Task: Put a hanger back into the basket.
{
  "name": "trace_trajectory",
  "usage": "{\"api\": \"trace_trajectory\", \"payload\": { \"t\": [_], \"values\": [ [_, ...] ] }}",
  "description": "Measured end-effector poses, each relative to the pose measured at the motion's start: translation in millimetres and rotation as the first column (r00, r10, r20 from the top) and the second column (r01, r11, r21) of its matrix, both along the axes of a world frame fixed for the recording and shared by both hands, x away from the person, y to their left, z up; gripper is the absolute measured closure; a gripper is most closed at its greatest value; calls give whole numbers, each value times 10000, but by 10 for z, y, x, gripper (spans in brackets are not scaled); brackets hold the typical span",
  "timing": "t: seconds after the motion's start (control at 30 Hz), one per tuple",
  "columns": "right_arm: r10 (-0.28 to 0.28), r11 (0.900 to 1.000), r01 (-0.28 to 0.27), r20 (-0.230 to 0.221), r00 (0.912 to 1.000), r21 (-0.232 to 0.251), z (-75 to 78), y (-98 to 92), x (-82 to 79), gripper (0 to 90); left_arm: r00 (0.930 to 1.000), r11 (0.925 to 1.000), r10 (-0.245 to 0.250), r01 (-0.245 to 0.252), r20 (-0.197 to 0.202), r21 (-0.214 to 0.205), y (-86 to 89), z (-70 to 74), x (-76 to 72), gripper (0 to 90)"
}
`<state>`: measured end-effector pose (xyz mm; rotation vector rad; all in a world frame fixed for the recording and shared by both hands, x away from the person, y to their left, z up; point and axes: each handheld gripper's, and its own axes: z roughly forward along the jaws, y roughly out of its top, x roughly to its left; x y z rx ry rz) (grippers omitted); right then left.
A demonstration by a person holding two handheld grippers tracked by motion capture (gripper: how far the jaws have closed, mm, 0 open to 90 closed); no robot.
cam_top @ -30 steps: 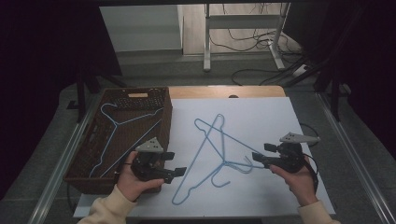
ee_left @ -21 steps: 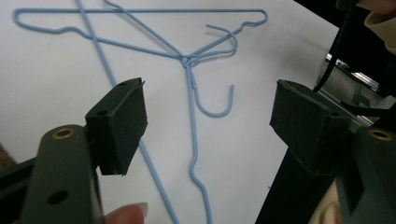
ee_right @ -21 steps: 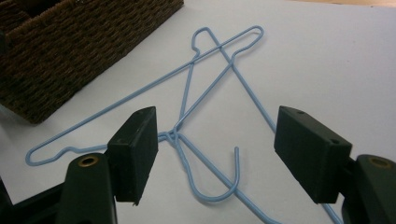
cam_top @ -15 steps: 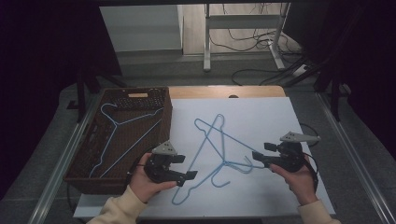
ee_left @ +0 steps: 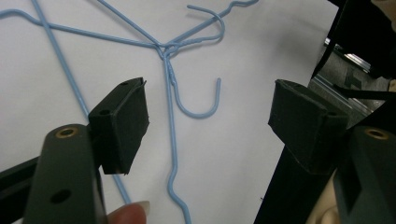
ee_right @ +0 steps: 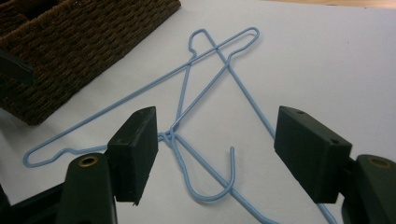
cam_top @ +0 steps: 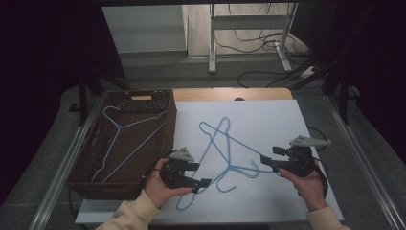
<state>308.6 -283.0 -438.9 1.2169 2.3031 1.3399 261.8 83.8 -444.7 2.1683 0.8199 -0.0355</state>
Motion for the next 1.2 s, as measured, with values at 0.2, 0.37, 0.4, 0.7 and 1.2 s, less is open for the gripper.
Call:
{"api": "trace_trajectory", "payload": {
  "t": [0.2,0.37,0.4,0.7,1.2],
  "values": [
    [90,9998,-92,-70,9999,-148,-20,21,10,308,9998,9999,-119,121,-154,110,-68,-62,22,285],
    [741,9871,-875,-1022,9920,-1339,-160,198,76,336,9998,9999,-118,120,-180,119,-65,-78,22,285],
    [939,9787,-1139,-1212,9882,-1706,-206,250,89,347,9998,9999,-110,112,-192,102,-63,-81,21,285],
    [1802,8841,-2597,-2293,9565,-3885,-487,637,196,509,9997,9999,-103,105,-228,82,-51,-91,20,284],
    [1992,7948,-3350,-3039,9316,-5060,-583,862,230,723,9996,10000,-74,74,-258,1,-30,-77,16,284]
  ]
}}
